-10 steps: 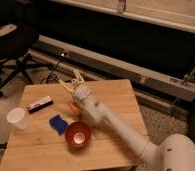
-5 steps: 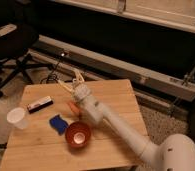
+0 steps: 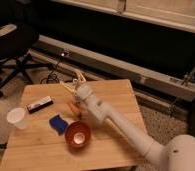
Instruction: Stand the bottle upright
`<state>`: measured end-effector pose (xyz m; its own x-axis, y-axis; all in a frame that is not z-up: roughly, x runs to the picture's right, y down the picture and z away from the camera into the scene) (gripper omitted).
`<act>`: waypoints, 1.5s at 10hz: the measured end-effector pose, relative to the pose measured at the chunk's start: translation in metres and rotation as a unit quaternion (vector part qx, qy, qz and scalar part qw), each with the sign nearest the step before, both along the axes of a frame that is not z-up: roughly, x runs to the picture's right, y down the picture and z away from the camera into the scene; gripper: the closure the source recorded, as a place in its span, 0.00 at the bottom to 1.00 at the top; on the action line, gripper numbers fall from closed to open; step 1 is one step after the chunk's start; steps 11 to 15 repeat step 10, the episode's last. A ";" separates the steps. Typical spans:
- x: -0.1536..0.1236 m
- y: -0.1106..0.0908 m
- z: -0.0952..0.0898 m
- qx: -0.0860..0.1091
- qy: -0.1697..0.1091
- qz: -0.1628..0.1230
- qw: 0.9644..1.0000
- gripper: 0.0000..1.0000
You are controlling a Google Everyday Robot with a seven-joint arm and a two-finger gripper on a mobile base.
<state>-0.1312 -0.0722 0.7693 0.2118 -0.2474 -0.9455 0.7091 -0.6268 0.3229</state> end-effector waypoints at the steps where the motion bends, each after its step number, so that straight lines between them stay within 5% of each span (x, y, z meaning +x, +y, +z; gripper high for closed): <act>1: 0.012 -0.002 0.001 0.001 0.013 0.001 1.000 0.33; 8: 0.109 -0.011 -0.010 0.006 0.097 -0.006 0.995 0.33; 10: 0.142 -0.014 -0.002 0.008 0.133 0.002 0.991 0.33; 15: 0.142 -0.014 -0.002 0.008 0.133 0.002 0.991 0.33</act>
